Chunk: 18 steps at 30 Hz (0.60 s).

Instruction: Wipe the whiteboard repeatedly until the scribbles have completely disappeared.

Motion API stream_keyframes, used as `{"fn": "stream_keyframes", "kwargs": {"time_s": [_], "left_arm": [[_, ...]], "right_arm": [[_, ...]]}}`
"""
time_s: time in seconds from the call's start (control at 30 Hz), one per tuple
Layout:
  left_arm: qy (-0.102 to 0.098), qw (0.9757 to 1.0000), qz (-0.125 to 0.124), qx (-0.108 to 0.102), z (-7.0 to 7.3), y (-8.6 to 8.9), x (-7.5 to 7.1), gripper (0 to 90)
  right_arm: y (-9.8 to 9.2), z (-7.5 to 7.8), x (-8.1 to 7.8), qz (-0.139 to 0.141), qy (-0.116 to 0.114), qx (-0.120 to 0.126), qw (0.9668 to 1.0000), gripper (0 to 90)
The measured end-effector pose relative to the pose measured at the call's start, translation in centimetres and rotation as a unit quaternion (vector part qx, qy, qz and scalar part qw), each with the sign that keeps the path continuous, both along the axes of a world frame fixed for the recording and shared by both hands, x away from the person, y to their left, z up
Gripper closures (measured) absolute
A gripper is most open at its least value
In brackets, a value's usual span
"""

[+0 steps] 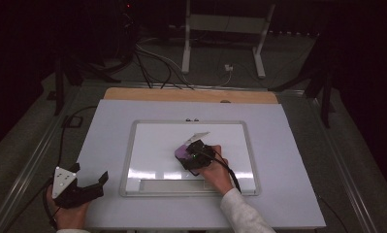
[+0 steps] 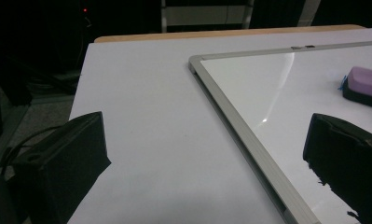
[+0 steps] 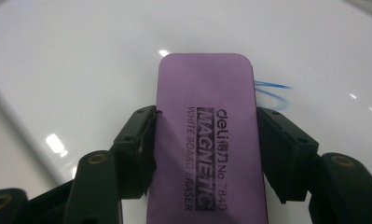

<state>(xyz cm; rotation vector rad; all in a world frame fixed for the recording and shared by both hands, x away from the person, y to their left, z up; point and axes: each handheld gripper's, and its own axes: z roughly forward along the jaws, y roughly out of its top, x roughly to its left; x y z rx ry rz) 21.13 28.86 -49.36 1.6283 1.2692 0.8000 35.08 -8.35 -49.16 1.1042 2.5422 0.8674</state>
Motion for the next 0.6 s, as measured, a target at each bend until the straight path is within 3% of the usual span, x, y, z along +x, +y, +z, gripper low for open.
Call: {"fn": "stream_keyframes", "kwargs": {"time_s": [0.17,0.27,0.43,0.6], "left_arm": [[0.0,1.0,0.0,-0.001,0.0,0.0,0.0,0.6],[0.0,1.0,0.0,0.0,0.0,0.0,0.0,0.6],[0.001,1.0,-0.002,0.002,0.0,-0.1,0.1,0.6],[0.0,1.0,0.0,0.0,0.0,-0.1,0.0,0.6]], "right_arm": [[-2.5,0.0,1.6,-0.064,-0.011,-0.012,0.9978,41.6],[-3.8,0.0,2.3,-0.093,-0.005,-0.005,0.9956,41.5],[-3.3,-0.1,2.1,-0.083,0.0,0.004,0.9965,41.5],[-0.8,-0.1,1.0,-0.035,-0.002,0.009,0.9993,41.5]]}}
